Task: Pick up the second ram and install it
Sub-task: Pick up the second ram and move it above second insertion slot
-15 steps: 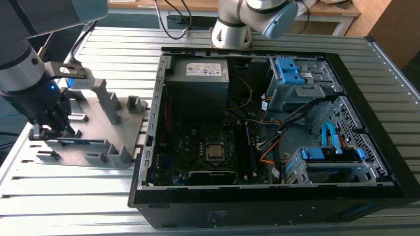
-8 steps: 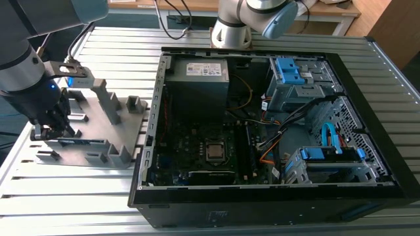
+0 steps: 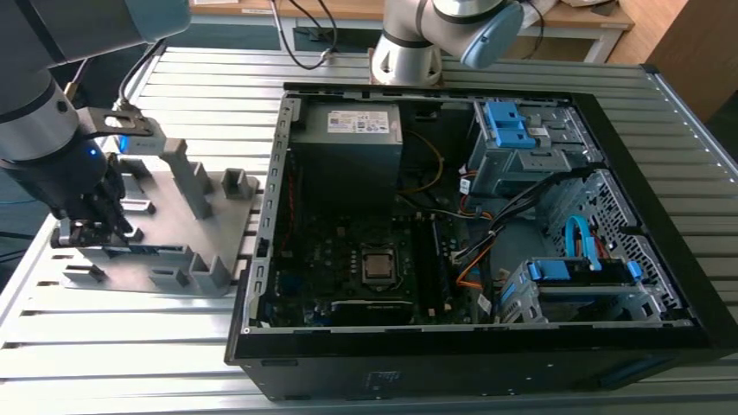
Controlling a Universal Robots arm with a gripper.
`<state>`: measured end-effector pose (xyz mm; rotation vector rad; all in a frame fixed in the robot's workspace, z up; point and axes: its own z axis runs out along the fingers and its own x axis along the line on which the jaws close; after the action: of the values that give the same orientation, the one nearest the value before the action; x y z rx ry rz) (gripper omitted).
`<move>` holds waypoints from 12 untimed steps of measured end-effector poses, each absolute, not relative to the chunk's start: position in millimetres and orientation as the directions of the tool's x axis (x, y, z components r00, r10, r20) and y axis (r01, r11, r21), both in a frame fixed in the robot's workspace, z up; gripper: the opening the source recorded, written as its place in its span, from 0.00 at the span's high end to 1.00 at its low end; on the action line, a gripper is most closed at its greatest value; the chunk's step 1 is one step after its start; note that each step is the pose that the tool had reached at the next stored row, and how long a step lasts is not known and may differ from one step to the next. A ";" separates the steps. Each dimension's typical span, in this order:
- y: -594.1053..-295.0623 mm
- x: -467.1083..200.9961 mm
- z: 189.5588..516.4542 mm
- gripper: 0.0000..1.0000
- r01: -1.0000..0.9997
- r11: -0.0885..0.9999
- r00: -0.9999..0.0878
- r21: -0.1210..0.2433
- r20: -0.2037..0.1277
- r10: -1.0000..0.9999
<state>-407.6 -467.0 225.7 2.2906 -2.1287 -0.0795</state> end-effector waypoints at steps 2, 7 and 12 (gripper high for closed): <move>-467.0 -407.6 225.7 0.71 -0.996 -0.074 0.073 0.044 -0.028 -0.997; -467.2 -407.3 210.2 0.65 -0.999 0.026 -0.027 0.044 -0.028 -0.999; -467.2 -402.3 201.2 0.65 -0.998 0.037 -0.038 0.044 -0.028 -0.999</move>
<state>-402.3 -467.2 201.2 2.1711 -2.2546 -0.0806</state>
